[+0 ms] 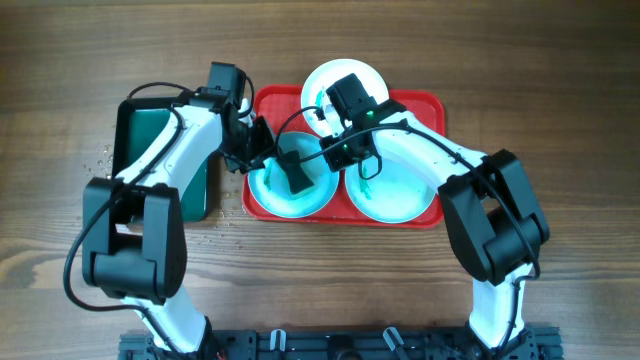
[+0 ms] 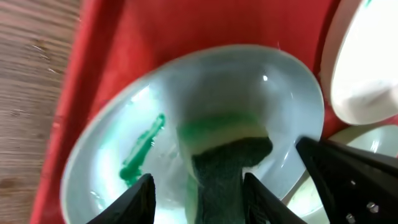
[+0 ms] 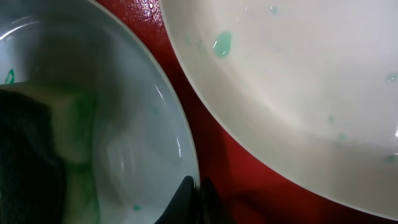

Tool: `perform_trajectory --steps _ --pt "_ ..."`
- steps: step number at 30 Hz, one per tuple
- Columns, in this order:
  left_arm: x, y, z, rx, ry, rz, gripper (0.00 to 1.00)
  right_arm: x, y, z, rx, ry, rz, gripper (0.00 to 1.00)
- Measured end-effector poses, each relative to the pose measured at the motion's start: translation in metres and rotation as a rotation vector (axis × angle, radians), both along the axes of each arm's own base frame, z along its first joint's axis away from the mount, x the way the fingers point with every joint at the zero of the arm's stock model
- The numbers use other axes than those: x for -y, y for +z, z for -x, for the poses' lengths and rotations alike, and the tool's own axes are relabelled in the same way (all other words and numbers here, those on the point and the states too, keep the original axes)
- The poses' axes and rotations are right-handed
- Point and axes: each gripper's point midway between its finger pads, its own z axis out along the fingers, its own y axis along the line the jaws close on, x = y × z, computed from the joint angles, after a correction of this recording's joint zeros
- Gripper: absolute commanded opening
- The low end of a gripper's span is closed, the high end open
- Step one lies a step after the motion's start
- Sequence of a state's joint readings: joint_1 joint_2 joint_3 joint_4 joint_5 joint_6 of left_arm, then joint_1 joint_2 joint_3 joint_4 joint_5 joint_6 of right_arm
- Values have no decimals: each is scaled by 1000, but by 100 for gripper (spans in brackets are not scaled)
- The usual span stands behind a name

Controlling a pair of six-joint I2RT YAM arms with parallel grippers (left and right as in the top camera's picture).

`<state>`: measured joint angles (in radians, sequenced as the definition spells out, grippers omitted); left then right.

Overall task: Clean dirty plates on tray and stack at the side
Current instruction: 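Grasp the sponge on the plate with the left gripper, then scrub the plate surface with the sponge using the left gripper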

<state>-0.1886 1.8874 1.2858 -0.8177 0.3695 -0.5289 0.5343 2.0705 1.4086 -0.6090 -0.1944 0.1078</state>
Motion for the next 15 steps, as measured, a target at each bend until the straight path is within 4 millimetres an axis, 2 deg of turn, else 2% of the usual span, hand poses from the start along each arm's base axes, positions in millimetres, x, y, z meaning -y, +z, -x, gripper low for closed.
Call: perform_trajectory --steps 7,15 --pt "33 0 14 -5 -91 10 43 0 0 0 -2 0 1 5" --pt "37 0 17 -7 -104 10 39 0 0 1 -3 0 2 5"
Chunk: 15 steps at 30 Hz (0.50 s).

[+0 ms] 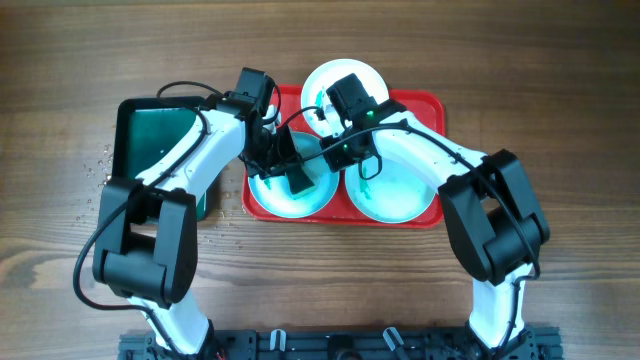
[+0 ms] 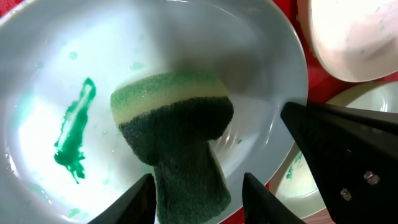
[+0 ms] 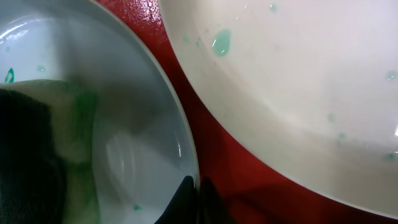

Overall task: Clean dirty plates on tray and stack at the side
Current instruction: 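Scrub the plate surface with the sponge using the left gripper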

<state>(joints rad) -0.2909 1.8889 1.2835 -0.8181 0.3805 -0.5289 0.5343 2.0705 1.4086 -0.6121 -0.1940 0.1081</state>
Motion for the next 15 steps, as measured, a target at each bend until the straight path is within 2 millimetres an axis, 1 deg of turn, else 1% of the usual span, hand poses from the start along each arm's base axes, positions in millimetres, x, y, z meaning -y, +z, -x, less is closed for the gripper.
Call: perform_trajectory --steps 7,9,12,15 --pt "3 -13 8 -18 -15 -6 39 0 0 0 0 0 0 5" --pt "3 -15 8 -11 -16 -8 38 0 0 0 0 0 0 5" --pt "1 -16 7 -4 -13 -24 32 0 0 0 0 0 0 5" --pt "-2 -17 5 3 -7 -41 29 0 0 0 -1 0 0 5"
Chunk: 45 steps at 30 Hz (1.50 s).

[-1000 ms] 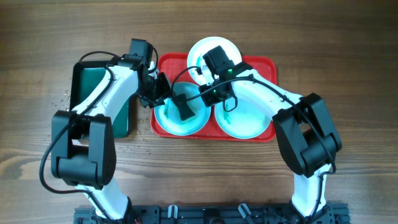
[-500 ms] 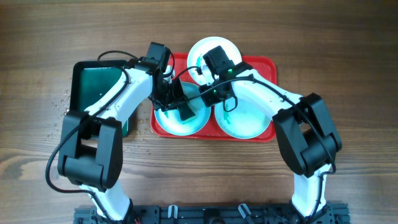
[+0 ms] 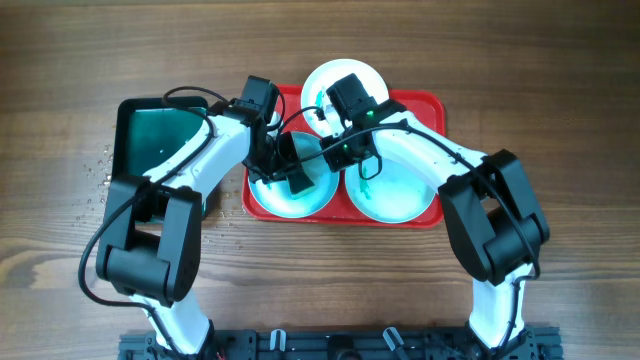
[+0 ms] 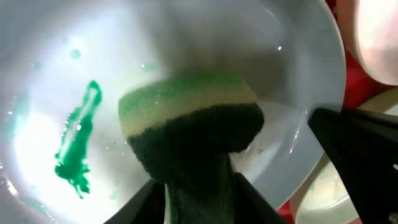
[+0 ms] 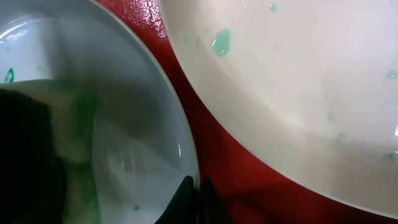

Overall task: Clean dirty plates on tray and stack at the side
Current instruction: 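Scrub the plate surface with the sponge using the left gripper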

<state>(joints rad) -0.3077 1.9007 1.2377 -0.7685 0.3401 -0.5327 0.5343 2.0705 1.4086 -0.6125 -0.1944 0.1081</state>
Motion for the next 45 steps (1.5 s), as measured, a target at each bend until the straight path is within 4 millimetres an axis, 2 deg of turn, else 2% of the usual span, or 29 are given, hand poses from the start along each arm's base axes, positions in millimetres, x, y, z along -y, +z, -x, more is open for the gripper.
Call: perform_trajectory --steps 15,18,20,25,31,42,45 --pt "-3 -2 -4 21 4 -19 27 0 0 0 0 0 0 5" --pt "-3 -6 -3 23 10 -20 21 0 0 0 0 0 1 5" --pt "-3 -9 -2 21 19 -19 6 0 0 0 0 0 1 5" --pt "-3 -11 -2 23 28 -24 4 0 0 0 0 0 1 5" --pt "-18 -16 -3 43 33 -135 4 -1 0 2 -9 1 -5 5" --pt "-65 -17 -13 121 38 -412 4 -2 0 4 -16 4 -9 4" --pt "-68 -16 -14 132 9 -437 4 -2 0 4 -16 4 -9 4"
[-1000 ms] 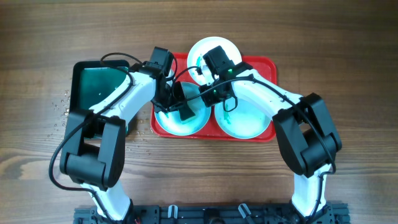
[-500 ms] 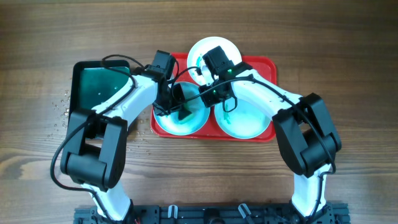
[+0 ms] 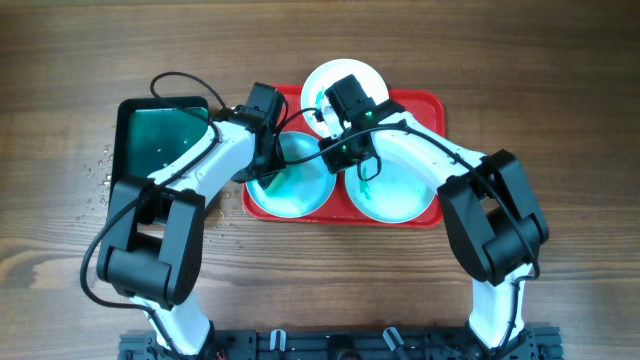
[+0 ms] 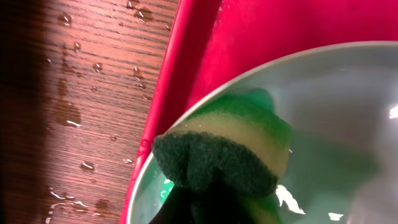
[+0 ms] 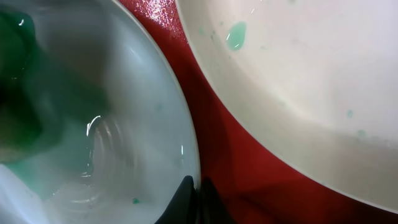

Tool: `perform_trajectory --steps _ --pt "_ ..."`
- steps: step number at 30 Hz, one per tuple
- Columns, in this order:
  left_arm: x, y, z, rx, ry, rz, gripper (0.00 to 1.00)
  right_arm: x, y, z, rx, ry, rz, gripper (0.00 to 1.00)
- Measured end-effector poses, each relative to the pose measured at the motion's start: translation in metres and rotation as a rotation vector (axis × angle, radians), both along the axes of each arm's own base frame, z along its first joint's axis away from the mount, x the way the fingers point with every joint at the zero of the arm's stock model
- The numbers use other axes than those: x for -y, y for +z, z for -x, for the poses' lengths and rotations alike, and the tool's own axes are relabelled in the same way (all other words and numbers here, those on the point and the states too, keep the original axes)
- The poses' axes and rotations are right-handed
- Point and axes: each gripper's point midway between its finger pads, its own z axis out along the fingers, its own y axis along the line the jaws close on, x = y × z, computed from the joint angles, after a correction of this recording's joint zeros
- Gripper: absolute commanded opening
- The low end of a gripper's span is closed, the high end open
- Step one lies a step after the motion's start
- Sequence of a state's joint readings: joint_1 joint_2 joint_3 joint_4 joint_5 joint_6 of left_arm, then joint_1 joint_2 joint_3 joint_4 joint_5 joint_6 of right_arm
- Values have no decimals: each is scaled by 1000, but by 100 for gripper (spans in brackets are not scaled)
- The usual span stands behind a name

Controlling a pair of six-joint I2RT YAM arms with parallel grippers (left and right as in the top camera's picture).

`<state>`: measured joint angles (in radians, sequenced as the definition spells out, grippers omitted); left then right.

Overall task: Clean dirty plates on tray and stack at the side
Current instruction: 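Scrub the plate surface with the sponge using the left gripper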

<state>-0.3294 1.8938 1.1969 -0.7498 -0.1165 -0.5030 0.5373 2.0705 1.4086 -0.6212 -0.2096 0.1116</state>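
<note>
A red tray (image 3: 432, 103) holds three plates. The front left plate (image 3: 300, 195) is pale and wet with a green film. My left gripper (image 3: 264, 160) is shut on a green and yellow sponge (image 4: 224, 149), which presses on that plate's left rim (image 4: 186, 124) by the tray's left edge (image 4: 180, 68). My right gripper (image 5: 198, 186) is pinched shut on the same plate's right rim (image 5: 186, 143). A second plate (image 3: 398, 197) lies at the front right. A white plate (image 3: 325, 80) lies at the back, speckled with green drops.
A dark green basin (image 3: 160, 135) of green water stands left of the tray. Water drops (image 4: 68, 118) lie on the wooden table between basin and tray. The two arms cross closely over the tray's left half.
My left gripper moved the sponge from the middle of the front left plate to its left rim. The green streak is smeared into a film. The right gripper still pinches the rim.
My left fingers first stood open on either side of the sponge lying in the front left plate, beside a green streak. Then they were shut on it at the plate's middle. Now the sponge is at the left rim. The right gripper held the rim throughout.
</note>
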Motion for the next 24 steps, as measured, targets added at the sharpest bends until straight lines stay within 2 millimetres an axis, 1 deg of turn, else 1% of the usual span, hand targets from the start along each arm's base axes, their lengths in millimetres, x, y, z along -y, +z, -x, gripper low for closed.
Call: perform_trajectory --steps 6,9,10,12,14,18,21,24 --pt "-8 6 2 4 -28 -49 4 0 0 0 0 0 0 4" --pt "-9 16 0 30 -30 -47 4 0 0 0 -2 0 1 5" --pt "-7 20 -2 44 -30 -28 4 1 0 1 -3 0 2 5" --pt "4 26 -5 64 -37 43 4 1 0 1 -3 0 2 4" --pt "21 27 -6 58 -51 141 4 1 0 1 -3 0 2 4" --pt "47 28 -3 43 -84 279 4 1 0 1 -3 0 2 4" --pt "59 24 -2 38 -105 325 4 1 0 1 -3 0 2 4" --pt "65 13 -1 42 -119 344 4 1 0 1 -5 0 3 4"
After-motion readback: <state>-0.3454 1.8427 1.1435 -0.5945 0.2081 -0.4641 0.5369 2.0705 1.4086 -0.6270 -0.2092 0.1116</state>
